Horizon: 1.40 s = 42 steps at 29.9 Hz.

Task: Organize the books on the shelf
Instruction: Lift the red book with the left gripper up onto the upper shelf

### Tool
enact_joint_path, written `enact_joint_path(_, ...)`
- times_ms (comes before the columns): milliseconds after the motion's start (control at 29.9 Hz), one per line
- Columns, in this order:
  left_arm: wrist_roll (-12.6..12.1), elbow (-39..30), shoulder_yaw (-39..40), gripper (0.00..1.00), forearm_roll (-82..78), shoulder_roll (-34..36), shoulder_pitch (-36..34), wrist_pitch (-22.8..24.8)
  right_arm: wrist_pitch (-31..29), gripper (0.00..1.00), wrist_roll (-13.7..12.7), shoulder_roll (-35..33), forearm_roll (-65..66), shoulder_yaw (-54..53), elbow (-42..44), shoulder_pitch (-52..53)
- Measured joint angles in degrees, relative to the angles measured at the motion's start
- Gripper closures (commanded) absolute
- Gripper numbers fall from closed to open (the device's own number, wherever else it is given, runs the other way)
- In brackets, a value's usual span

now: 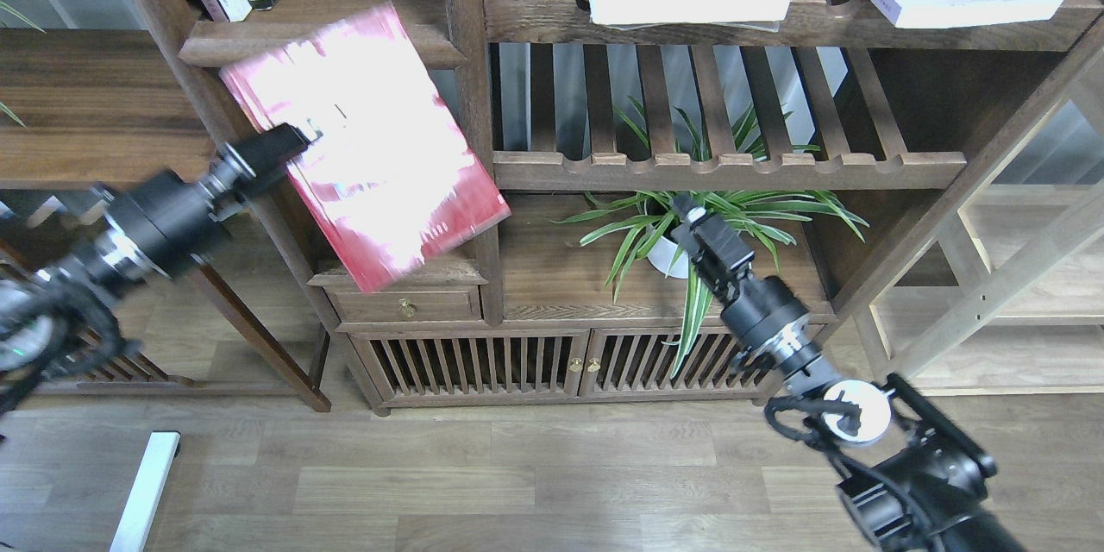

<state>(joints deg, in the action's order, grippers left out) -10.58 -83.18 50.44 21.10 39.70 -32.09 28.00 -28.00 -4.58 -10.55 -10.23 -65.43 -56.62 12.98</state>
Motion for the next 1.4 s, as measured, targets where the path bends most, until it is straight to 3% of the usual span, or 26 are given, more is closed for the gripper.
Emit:
enact_joint_path(635, -0.1, -0.3, 4.7, 1.0, -1.5, 6.5, -2.3, 0.0, 0.0, 0.07, 0.1, 1.7, 4.9, 1.0, -0.3, -0.3)
enact_joint_path(1404, -0.1, -0.2, 5.5, 1.0, -2.7, 6.9, -7.0, 0.0, 0.0, 0.05, 0.2, 1.8, 5.0, 0.1, -0.5, -0.9)
